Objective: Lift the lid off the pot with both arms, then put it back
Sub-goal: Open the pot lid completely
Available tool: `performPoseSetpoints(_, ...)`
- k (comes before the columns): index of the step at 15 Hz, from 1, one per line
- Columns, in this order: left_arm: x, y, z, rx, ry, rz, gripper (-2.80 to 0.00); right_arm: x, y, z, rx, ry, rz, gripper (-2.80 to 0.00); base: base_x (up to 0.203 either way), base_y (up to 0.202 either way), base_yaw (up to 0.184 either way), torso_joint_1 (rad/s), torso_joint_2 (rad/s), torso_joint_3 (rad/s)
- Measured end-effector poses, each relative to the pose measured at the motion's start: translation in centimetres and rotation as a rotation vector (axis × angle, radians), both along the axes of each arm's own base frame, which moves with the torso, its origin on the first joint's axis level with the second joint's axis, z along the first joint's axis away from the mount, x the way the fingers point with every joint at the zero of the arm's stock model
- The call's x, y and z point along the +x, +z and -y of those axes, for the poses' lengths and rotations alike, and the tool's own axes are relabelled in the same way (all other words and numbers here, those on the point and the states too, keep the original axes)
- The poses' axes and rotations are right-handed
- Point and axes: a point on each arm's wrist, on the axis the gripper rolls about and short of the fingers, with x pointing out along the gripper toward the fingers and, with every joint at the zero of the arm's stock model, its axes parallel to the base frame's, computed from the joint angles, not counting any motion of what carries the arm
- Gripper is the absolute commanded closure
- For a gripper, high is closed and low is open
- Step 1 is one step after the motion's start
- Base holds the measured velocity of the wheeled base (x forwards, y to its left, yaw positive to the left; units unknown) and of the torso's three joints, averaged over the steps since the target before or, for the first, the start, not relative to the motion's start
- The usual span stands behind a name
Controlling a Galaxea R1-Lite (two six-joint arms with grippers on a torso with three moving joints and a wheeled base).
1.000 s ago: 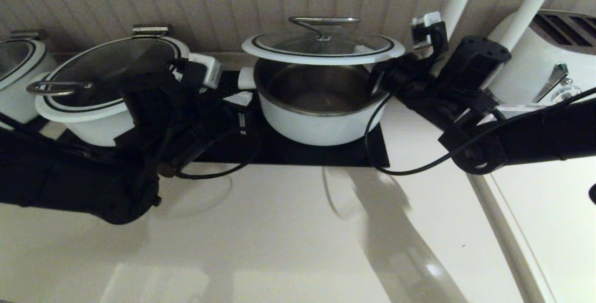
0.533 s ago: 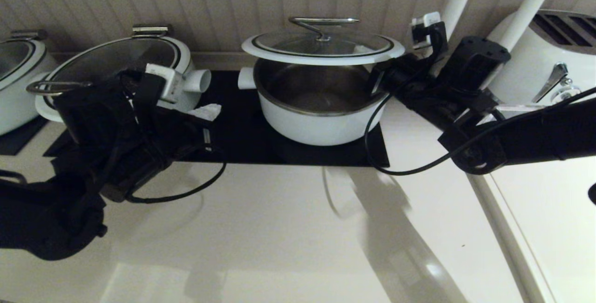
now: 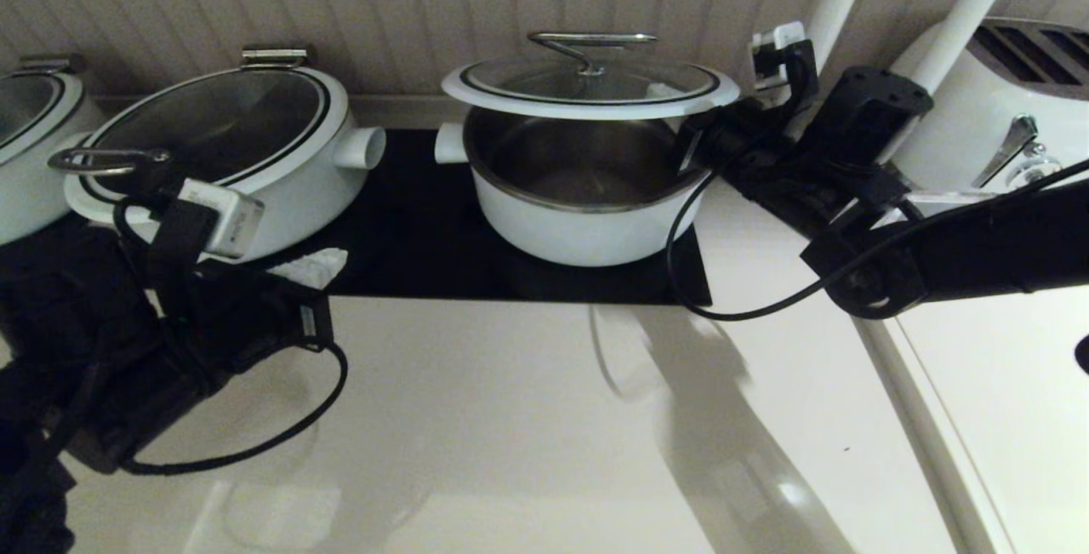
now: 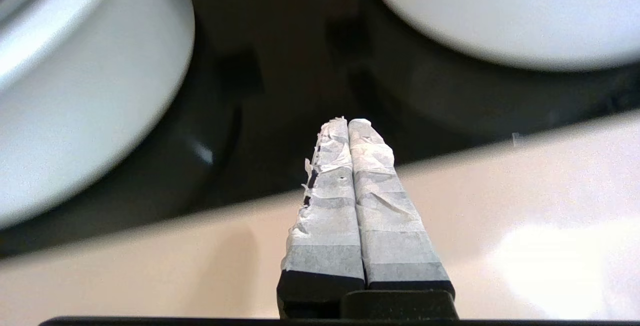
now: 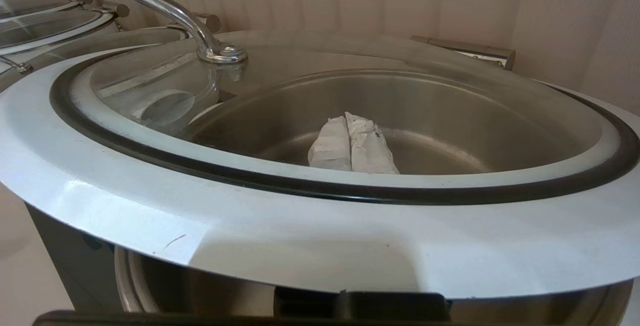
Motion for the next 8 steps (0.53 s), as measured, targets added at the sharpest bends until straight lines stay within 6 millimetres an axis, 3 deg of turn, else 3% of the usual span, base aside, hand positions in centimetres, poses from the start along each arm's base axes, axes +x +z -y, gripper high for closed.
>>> performPoseSetpoints(8,-7.0,-3.6,-1.9,0.03,0.005,-0.099,0.0,0.0,0.0,0.0,0.0,-0.001,0.001,0.0,0.0,0.0,0.0,0.0,0.0,0.0)
